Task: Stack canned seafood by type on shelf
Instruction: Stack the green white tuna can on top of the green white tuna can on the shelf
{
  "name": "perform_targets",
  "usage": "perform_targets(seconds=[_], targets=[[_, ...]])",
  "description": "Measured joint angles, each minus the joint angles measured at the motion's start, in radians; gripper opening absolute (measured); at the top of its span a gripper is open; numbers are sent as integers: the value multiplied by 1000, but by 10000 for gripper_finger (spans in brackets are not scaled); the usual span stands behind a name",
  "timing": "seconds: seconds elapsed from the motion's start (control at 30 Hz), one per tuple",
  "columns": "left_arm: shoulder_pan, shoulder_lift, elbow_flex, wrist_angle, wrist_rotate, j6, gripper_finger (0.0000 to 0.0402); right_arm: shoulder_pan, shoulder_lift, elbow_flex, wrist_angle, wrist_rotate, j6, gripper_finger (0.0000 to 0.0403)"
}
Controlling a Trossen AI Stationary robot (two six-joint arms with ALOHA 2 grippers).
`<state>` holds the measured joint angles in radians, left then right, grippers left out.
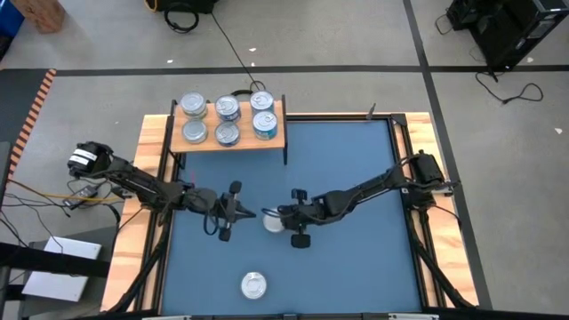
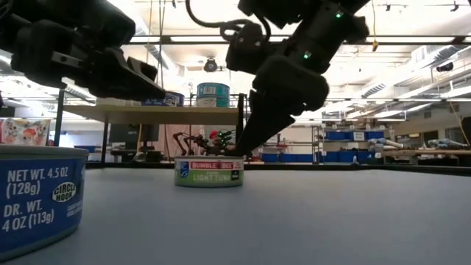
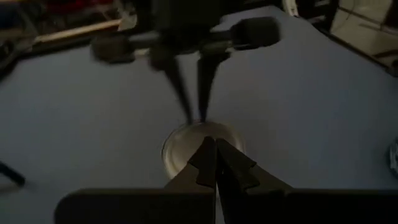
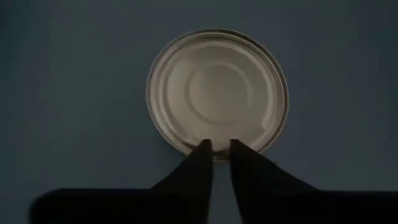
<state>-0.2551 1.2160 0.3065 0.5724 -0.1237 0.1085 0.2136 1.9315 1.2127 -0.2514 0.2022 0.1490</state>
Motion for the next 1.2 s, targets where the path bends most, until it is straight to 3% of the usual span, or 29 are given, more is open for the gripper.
perform_targets(seconds=[0.2, 0.4, 0.73, 0.97, 1.2], targets=[[6, 0, -40, 43, -6, -33, 4, 38, -56, -1, -4, 46, -24, 7], [6, 0, -115, 165, -5, -43, 2, 64, -103, 0, -44, 39, -23, 22], [4, 21, -112, 170, -4, -68, 2, 62, -8, -23, -12, -9, -22, 9], [4, 50, -106, 162, 6, -83, 4, 33, 60, -22, 125, -32, -48, 7], [4, 57, -82, 162, 11, -102, 4, 6, 45, -21, 138, -14, -81, 15]])
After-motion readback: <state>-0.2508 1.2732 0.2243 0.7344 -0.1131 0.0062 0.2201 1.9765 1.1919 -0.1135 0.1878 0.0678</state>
